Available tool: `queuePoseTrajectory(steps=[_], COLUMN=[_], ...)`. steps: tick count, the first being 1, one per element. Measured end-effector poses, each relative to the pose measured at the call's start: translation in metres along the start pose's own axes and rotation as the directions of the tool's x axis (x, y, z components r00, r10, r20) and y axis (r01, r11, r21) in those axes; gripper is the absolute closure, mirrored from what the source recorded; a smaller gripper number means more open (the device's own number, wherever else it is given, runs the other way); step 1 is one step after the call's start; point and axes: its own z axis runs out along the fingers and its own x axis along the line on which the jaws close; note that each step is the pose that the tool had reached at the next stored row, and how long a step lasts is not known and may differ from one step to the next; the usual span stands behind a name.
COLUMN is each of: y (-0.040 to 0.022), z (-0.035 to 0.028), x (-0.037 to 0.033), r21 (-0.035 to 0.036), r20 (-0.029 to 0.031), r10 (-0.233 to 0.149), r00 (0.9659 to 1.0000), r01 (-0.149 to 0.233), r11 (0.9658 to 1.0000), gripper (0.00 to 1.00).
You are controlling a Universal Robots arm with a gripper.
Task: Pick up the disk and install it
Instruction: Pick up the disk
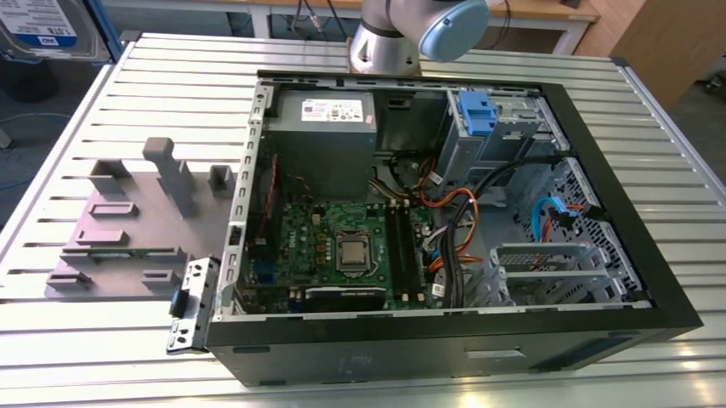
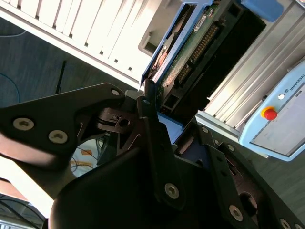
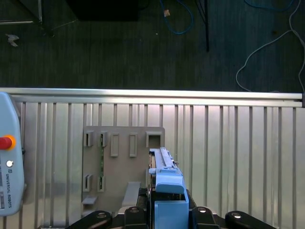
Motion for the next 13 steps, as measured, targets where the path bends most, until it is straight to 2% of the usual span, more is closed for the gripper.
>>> queuePoseTrajectory(steps=[13], y=[-0.0008], z=[-0.0019], x=[-0.0001], r21=[0.0], r20=[0.0001], r10=[0.0], r00=[1.0], r01=[0.0], r11=[1.0], gripper=[0.63])
